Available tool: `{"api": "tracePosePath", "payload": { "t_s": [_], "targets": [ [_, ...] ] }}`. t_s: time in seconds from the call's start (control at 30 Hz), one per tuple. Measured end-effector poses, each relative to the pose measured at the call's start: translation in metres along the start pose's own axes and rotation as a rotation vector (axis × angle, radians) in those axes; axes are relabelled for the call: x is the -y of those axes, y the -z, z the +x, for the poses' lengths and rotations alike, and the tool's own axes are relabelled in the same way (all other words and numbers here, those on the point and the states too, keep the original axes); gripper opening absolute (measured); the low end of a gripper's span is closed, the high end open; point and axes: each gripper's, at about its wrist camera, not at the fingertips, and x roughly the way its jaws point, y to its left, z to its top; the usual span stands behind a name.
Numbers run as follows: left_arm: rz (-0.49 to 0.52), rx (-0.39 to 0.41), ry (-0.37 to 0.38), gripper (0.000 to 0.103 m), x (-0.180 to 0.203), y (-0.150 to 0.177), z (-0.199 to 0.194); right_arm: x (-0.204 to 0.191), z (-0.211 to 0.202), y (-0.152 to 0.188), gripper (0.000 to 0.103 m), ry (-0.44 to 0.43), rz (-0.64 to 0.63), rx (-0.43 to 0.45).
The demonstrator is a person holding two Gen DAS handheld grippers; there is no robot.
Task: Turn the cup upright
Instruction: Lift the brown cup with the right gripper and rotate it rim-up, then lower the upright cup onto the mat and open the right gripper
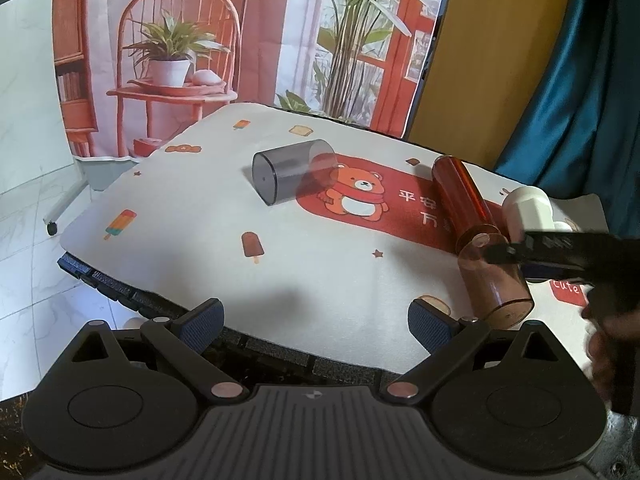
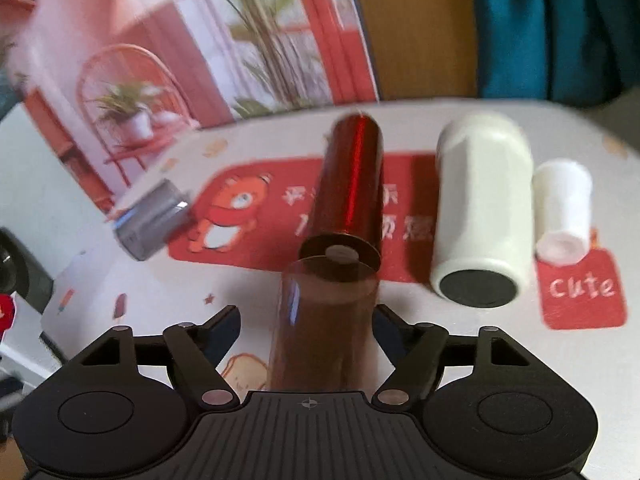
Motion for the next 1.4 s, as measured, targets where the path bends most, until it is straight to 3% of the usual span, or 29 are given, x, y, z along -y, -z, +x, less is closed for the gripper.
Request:
{"api": "tracePosePath", "payload": {
  "t_s": [0.13,0.23,0.47,0.6,0.73,1.4],
  "targets": [
    [-0.013,-0.005,-0.005,0.100,-0.004,0.001,0.002,0.003,0.034,-0.014,0.066,0.022,0.026,-0.125],
    [-0.031,-0.017,-0.006,0.100,-0.008,0.001,0.005,0.006,0.036,-0.012,0.065,0.019,0.015,-0.138],
    [-0.030,-0.036,0.009,0.100,-0.004,0.002,0.010,0.003,-0.008,0.002,0.065,-0.071,-0.076,-0.019],
    [-0.014,-0.039,0.014,0.100,-0.001,0.003,0.010,0.001,-0.023,0.015,0.065,-0.024,-0.172,0.086],
    [-0.020,-0.035,0.008,0.100,-0.003,0.003,0.007,0.003,-0.025,0.028,0.065,-0.017,-0.198,0.137],
    [-0.021,-0.039,0.010,0.100,-0.001,0.002,0.007,-0.034,-0.043,0.061,0.065,0.095,-0.421,0.072]
  ]
}}
